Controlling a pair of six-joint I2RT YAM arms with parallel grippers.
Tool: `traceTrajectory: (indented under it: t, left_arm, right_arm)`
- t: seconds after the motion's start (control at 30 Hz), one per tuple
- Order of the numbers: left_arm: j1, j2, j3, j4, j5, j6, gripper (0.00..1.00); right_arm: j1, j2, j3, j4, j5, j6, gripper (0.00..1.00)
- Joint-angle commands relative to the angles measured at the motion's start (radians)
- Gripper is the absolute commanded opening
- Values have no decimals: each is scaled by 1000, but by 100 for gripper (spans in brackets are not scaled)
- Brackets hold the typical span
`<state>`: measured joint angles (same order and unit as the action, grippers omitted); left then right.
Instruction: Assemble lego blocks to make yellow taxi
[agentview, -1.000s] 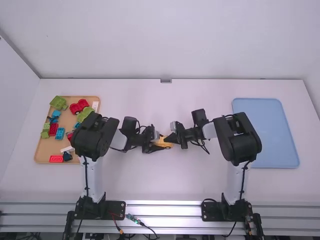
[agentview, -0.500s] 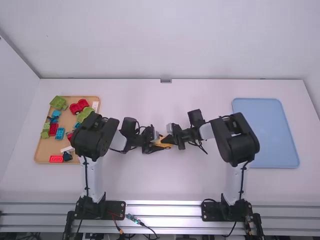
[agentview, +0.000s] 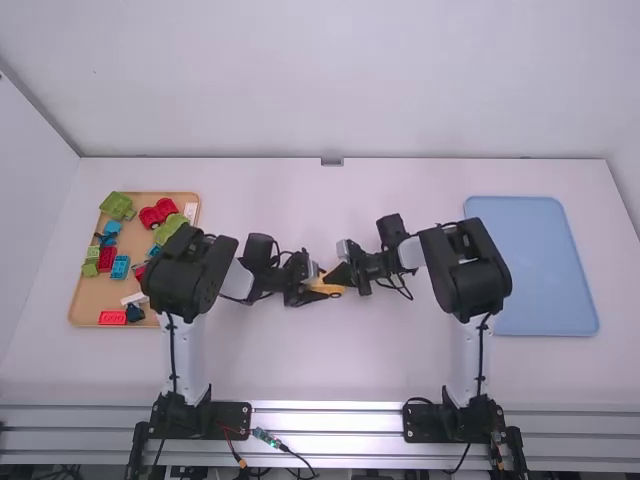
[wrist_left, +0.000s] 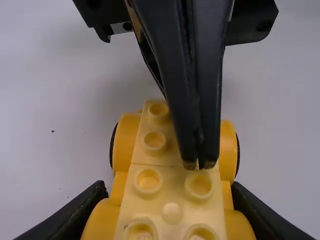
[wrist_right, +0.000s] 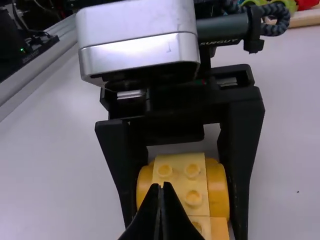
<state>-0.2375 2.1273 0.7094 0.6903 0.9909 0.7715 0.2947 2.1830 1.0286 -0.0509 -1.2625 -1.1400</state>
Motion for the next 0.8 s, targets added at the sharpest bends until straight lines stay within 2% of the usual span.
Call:
traceTrajectory:
  t: [0.0, 0.13, 0.4, 0.6, 0.77]
  left_arm:
    - [-5, 24, -9, -54, -92, 1, 24]
    - [-5, 24, 6, -84, -92, 6, 22]
    - [-5, 24, -41, -4, -92, 8, 25]
    - [-5, 24, -59, 6, -94, 8, 32]
    - [-5, 24, -60, 10, -95, 9, 34]
  right_arm:
    - [-6, 59, 2, -50, 145, -97, 0]
    - [-39, 40, 72, -188, 49, -240, 0]
    - [-80, -26, 210, -402, 27, -378, 0]
    - [-80, -87, 264, -489, 112, -357, 0]
    - [-80, -136, 242, -399, 235, -183, 0]
